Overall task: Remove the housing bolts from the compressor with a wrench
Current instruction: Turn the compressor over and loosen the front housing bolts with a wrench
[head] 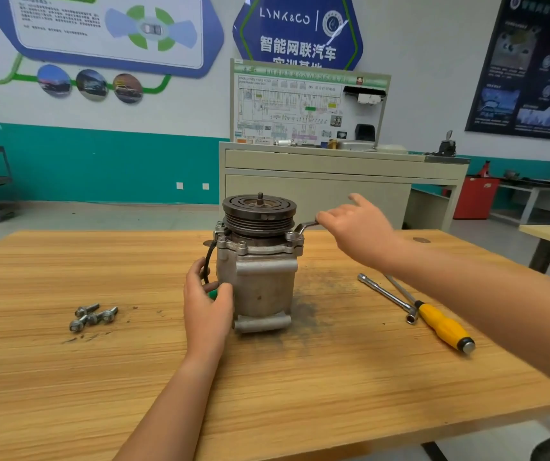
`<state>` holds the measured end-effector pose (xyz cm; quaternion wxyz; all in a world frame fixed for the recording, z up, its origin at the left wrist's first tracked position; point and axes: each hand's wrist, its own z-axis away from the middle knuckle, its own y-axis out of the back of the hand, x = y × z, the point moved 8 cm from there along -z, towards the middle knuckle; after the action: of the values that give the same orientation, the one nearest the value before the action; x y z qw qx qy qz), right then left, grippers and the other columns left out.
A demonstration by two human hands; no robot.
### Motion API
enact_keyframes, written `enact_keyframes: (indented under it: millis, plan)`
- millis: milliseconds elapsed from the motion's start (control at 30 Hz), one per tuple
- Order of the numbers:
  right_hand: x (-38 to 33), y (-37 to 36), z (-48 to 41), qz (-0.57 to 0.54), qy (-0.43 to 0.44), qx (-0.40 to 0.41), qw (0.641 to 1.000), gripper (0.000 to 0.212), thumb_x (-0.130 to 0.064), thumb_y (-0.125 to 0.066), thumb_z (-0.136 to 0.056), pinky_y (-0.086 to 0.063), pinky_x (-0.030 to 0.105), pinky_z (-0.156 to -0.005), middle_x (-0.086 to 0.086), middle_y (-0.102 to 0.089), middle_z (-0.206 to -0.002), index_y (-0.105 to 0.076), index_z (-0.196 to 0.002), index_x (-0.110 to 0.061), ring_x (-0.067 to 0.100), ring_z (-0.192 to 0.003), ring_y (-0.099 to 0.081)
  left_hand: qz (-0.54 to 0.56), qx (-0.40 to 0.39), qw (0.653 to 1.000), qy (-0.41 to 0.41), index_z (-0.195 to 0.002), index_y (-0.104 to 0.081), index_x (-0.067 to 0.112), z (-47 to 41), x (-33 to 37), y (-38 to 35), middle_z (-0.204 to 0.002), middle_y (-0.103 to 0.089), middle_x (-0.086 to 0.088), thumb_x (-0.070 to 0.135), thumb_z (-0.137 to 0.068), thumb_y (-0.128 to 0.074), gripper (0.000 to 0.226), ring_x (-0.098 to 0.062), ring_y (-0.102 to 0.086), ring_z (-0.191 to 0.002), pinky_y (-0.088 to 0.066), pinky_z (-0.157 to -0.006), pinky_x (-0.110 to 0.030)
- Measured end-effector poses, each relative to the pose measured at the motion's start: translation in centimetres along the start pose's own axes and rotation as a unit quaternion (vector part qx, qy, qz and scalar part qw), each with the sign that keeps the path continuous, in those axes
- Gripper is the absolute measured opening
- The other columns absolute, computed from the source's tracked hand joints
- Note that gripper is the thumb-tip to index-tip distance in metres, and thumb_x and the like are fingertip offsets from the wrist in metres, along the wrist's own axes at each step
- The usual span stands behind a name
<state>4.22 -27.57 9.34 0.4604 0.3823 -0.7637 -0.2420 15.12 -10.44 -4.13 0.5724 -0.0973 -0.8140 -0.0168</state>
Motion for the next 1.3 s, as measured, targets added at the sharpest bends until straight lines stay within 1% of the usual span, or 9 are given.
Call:
enact_keyframes:
  millis: [67, 233, 367, 500, 700, 900, 1133, 1233, 1300]
  plan:
    - [-0.5, -0.2, -0.7, -0.041, -0.022, 0.072, 0.996, 0.029, 0.012, -0.048, -0.082, -0.028, 0.05, -0.106, 0.016, -0.069, -0.094, -0.061, -0.106, 0.001, 0.029, -0.089, -0.065, 0.0, 0.008, 1.0, -0.003, -0.137, -0.038, 0.024, -0.1, 0.0, 0.1, -0.132, -0.047, 0.001, 0.003, -0.088, -0.049, 0.054, -0.005, -0.051, -0.097, -0.04, -0.078, -0.023]
    - [-2.2, 0.7, -2.1, -0.1, -0.011, 0.152, 0.983, 0.029, 0.023, -0.067, -0.053, -0.053, 0.048, -0.072, 0.016, -0.067, -0.063, -0.067, -0.075, 0.004, 0.029, -0.053, -0.064, -0.012, 0.004, 1.0, -0.007, -0.137, -0.037, 0.025, -0.3, -0.1, -0.1, -0.13, -0.046, 0.003, 0.003, -0.088, -0.05, 0.055, -0.008, -0.051, -0.102, -0.04, -0.073, -0.018]
    - [1.4, -0.2, -0.9, -0.187, -0.137, 0.128, 0.964, 0.022, -0.004, -0.048, -0.093, -0.035, 0.028, -0.05, 0.011, -0.063, -0.074, -0.059, -0.111, -0.005, 0.029, -0.064, -0.056, -0.015, 0.004, 1.0, -0.009, -0.136, -0.037, 0.023, -0.1, 0.1, -0.1, -0.133, -0.046, 0.0, 0.002, -0.087, -0.05, 0.055, -0.007, -0.051, -0.1, -0.04, -0.08, -0.024]
    - [3.9, 1.3, 1.8, -0.383, -0.244, 0.146, 0.879, 0.027, -0.021, -0.034, -0.1, -0.047, 0.041, -0.058, 0.005, -0.054, -0.069, -0.046, -0.119, -0.007, 0.026, -0.063, -0.056, -0.015, 0.001, 1.0, -0.006, -0.137, -0.036, 0.023, -0.1, 0.0, -0.2, -0.132, -0.045, 0.002, 0.003, -0.087, -0.05, 0.056, 0.0, -0.052, -0.095, -0.039, -0.071, -0.014]
    - [0.1, 3.2, 4.8, -0.179, -0.147, -0.048, 0.971, 0.02, -0.021, -0.035, -0.097, -0.026, 0.029, -0.045, -0.002, -0.042, -0.064, -0.05, -0.108, -0.015, 0.02, -0.058, -0.044, -0.018, -0.002, 1.0, -0.004, -0.139, -0.034, 0.023, -0.1, 0.0, -0.2, -0.134, -0.044, 0.001, 0.004, -0.088, -0.051, 0.057, -0.005, -0.05, -0.1, -0.04, -0.076, -0.019]
    - [-2.6, 4.0, 4.1, -0.083, -0.109, -0.119, 0.983, 0.022, -0.004, -0.038, -0.09, -0.02, 0.026, -0.043, -0.001, -0.038, -0.065, -0.048, -0.108, -0.012, 0.021, -0.065, -0.04, -0.02, -0.006, 1.0, -0.006, -0.14, -0.033, 0.024, -0.1, -0.2, -0.2, -0.136, -0.043, 0.0, 0.004, -0.088, -0.052, 0.058, -0.007, -0.05, -0.104, -0.04, -0.07, -0.014]
    - [-5.9, 5.6, 3.0, 0.032, -0.031, -0.18, 0.983, 0.029, 0.004, -0.045, -0.087, -0.035, 0.031, -0.063, 0.01, -0.058, -0.114, -0.052, -0.115, -0.001, 0.031, -0.104, -0.059, -0.014, -0.004, 1.0, -0.008, -0.139, -0.034, 0.023, -0.2, -0.2, -0.3, -0.133, -0.044, 0.0, 0.003, -0.087, -0.051, 0.058, -0.004, -0.05, -0.098, -0.042, -0.072, -0.018]
    - [-5.5, 5.7, 2.9, 0.057, -0.014, -0.184, 0.981, 0.027, 0.002, -0.044, -0.089, -0.036, 0.03, -0.058, 0.007, -0.059, -0.102, -0.051, -0.115, -0.003, 0.029, -0.092, -0.06, -0.014, -0.006, 1.0, -0.007, -0.139, -0.034, 0.024, -0.1, -0.2, -0.3, -0.135, -0.043, 0.0, 0.004, -0.088, -0.052, 0.058, -0.006, -0.051, -0.101, -0.042, -0.073, -0.018]
    - [-5.0, 5.6, 3.0, 0.067, 0.008, -0.18, 0.981, 0.022, -0.003, -0.041, -0.092, -0.031, 0.025, -0.047, 0.0, -0.048, -0.072, -0.051, -0.111, -0.007, 0.019, -0.059, -0.048, -0.015, -0.008, 1.0, -0.006, -0.139, -0.034, 0.024, 0.0, -0.2, -0.3, -0.136, -0.043, 0.001, 0.005, -0.088, -0.051, 0.058, -0.004, -0.051, -0.1, -0.041, -0.074, -0.019]
